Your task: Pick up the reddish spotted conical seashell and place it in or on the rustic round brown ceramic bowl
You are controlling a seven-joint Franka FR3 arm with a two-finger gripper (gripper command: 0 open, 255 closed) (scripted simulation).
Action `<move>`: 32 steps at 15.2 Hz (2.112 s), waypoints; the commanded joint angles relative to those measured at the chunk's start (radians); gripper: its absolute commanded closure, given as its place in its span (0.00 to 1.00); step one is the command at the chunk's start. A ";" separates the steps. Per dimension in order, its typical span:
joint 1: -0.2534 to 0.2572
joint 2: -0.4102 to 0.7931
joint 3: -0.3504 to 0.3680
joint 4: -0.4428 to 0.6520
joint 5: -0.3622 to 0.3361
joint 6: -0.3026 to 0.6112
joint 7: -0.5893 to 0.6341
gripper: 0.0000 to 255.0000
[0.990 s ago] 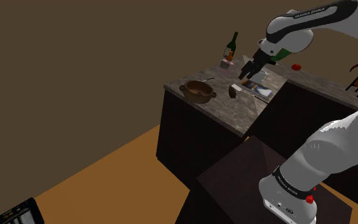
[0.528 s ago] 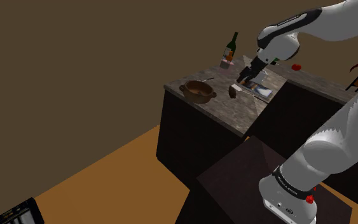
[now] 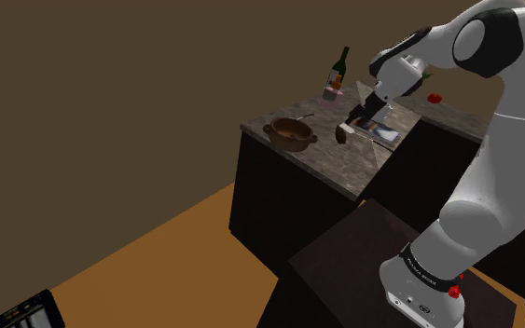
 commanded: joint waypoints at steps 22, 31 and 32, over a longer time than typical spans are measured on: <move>-0.024 0.107 0.047 0.030 0.101 0.053 -0.058 1.00; -0.108 0.294 0.021 0.361 0.040 -0.267 0.211 0.00; -0.107 0.300 0.024 0.358 0.045 -0.258 0.209 0.00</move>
